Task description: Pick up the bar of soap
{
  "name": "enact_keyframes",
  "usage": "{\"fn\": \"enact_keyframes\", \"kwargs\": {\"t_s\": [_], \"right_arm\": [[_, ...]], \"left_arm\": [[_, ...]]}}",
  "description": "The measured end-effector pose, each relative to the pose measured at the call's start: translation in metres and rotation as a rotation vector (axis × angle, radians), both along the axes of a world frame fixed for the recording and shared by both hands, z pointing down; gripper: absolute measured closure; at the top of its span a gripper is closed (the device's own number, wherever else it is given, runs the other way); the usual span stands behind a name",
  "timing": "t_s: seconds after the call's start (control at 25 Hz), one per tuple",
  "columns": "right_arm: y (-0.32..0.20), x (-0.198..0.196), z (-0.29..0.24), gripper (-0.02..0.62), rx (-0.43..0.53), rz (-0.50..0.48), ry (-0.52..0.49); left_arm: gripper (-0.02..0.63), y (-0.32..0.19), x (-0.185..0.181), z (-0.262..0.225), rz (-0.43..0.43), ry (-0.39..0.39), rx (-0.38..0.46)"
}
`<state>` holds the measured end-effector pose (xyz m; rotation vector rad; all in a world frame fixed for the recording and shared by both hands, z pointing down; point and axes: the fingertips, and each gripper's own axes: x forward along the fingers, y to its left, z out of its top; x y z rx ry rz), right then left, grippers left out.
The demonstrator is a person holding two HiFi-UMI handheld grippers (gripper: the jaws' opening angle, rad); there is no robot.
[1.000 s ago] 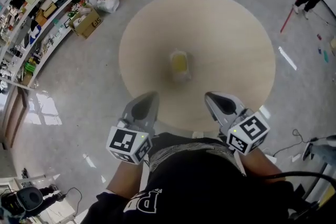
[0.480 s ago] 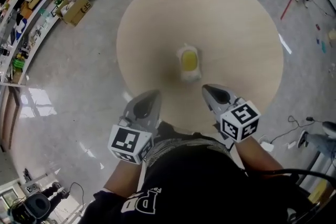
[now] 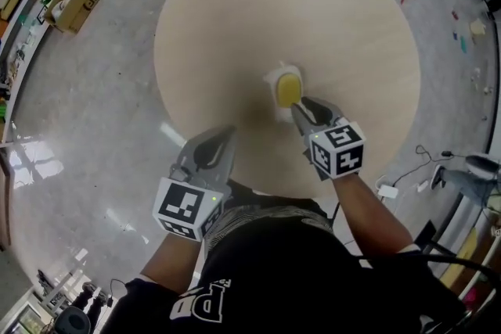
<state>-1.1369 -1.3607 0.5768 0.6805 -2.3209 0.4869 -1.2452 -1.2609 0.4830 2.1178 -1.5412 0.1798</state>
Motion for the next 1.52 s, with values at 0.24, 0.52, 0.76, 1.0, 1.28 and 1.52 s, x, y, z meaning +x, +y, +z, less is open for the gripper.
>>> {"fn": "enact_keyframes", "kwargs": {"t_s": [0.24,0.52,0.76,1.0,1.28,1.52], "right_arm": [[-0.025,0.000,0.021,0.428,-0.027,0.132,0.042],[-0.034,0.001,0.049,0.336,-0.051,0.218,0.130],[-0.037,0.000,0.063,0.328,-0.044,0.249,0.157],[-0.038,0.002,0.075,0.327,-0.052,0.272,0.167],[-0.037,0.007,0.072,0.331,-0.074,0.278,0.146],[-0.042,0.001,0.051,0.331,-0.034,0.247,0.092]], "left_arm": [[0.598,-0.022,-0.022,0.016,0.020,-0.001,-0.027],[0.598,-0.030,-0.028,0.025,0.054,0.009,-0.051],[0.598,-0.030,-0.017,0.034,0.091,0.030,-0.056],[0.598,-0.030,-0.017,0.036,0.102,0.033,-0.056],[0.598,-0.023,-0.019,0.029,0.080,0.037,-0.052],[0.598,-0.014,-0.020,0.016,0.027,0.019,-0.021]]}}
